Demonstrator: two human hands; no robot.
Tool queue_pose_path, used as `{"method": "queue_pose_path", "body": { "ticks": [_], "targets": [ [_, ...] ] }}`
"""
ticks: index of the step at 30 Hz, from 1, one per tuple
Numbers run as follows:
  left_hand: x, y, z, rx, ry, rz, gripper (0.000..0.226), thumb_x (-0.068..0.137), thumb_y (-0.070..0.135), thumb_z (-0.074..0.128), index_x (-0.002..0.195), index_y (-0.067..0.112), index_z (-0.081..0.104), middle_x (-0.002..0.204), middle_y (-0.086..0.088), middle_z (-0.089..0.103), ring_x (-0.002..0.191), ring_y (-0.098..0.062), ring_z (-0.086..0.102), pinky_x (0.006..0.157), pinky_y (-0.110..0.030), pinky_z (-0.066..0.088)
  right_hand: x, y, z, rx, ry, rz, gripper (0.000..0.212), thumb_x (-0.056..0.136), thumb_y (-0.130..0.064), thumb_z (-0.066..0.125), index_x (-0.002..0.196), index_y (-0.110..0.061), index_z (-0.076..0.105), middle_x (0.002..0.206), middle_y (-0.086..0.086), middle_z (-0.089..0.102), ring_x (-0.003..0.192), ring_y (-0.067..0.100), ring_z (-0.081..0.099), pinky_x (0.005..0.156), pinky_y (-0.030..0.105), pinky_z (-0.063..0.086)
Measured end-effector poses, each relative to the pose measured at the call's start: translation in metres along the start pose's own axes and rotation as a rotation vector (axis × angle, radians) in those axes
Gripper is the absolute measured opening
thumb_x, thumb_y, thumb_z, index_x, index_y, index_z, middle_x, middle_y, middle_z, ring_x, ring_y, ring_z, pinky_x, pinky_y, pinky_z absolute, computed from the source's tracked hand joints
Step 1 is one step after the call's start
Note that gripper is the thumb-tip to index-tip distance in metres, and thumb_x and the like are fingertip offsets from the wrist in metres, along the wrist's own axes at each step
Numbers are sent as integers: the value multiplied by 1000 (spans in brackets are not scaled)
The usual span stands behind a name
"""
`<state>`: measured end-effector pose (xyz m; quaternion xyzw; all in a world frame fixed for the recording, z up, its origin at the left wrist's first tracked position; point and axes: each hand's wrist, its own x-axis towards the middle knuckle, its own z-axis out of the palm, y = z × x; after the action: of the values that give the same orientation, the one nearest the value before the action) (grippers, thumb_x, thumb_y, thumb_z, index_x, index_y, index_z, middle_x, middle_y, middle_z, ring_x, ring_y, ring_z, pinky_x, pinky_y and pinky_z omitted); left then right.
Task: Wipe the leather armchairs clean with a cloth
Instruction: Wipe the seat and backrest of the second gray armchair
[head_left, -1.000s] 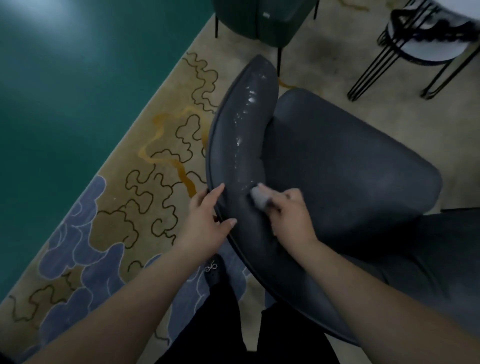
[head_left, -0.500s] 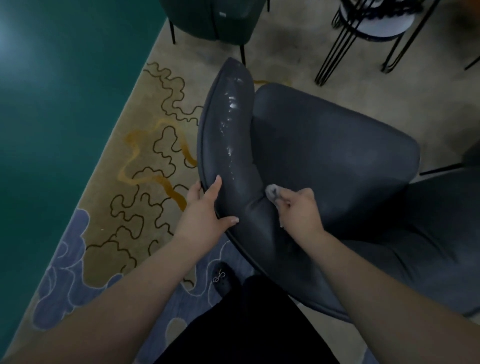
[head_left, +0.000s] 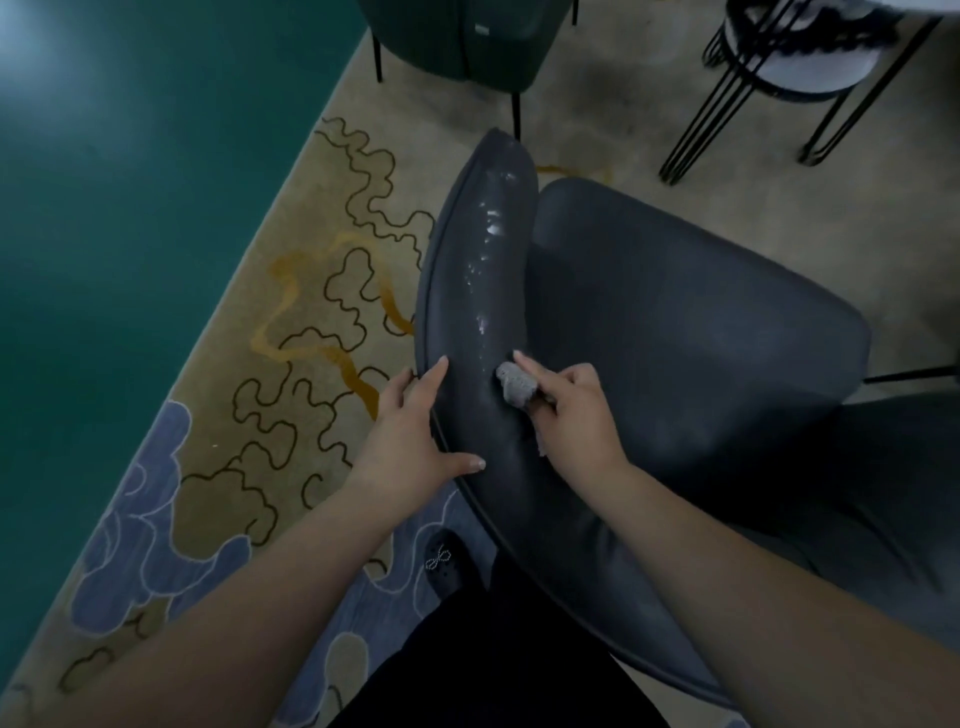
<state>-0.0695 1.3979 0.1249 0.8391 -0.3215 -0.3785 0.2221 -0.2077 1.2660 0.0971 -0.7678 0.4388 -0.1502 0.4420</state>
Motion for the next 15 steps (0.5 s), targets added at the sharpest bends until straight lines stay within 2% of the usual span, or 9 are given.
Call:
{"method": "queue_pose_path", "body": {
  "ticks": [3, 4, 7, 10, 13, 15],
  "targets": [
    [5, 2, -5, 12, -1, 2, 112, 63, 40, 85, 146, 45, 11, 154, 9, 5, 135, -20, 34, 107, -37, 40, -3, -5, -2, 17, 83, -37, 54, 91, -15, 60, 137, -37, 42, 98, 1, 35, 74, 3, 46, 80, 0, 38],
    [7, 2, -6, 5, 6, 9, 109, 64, 38, 84, 147, 42, 13, 154, 8, 6, 134, -20, 36, 106, -38, 41, -7, -8, 1, 16, 35, -107, 56, 90, -17, 62, 138, -39, 42, 98, 0, 35, 78, 4, 46, 83, 4, 39],
    [12, 1, -9, -20, 9, 30, 106, 66, 34, 84, 149, 37, 17, 153, 6, 9, 132, -20, 38, 105, -39, 42, -9, -18, 15, -112, -120, -329, 51, 85, -20, 67, 131, -38, 53, 96, 5, 40, 82, 19, 48, 79, 35, 50],
    [14, 0, -9, 3, 1, 9, 109, 65, 37, 84, 147, 43, 14, 152, 14, 8, 124, -21, 47, 100, -40, 47, 21, -17, 20, -127, -77, -280, 49, 87, -13, 64, 127, -40, 56, 94, 8, 40, 84, 23, 48, 81, 40, 49],
    [18, 1, -10, 29, -17, 7, 114, 62, 40, 85, 147, 46, 9, 151, 17, 7, 124, -21, 46, 99, -40, 47, 52, -13, 20, -66, -62, -171, 47, 91, -14, 60, 128, -41, 53, 96, 6, 37, 85, 22, 49, 88, 32, 47],
    [22, 1, -12, 31, -34, 8, 118, 60, 41, 86, 146, 47, 7, 151, 18, 6, 127, -20, 42, 102, -39, 45, 66, -11, 21, -13, 44, -92, 44, 92, -17, 58, 132, -36, 52, 96, 2, 34, 78, 11, 48, 83, 9, 39]
  ]
}}
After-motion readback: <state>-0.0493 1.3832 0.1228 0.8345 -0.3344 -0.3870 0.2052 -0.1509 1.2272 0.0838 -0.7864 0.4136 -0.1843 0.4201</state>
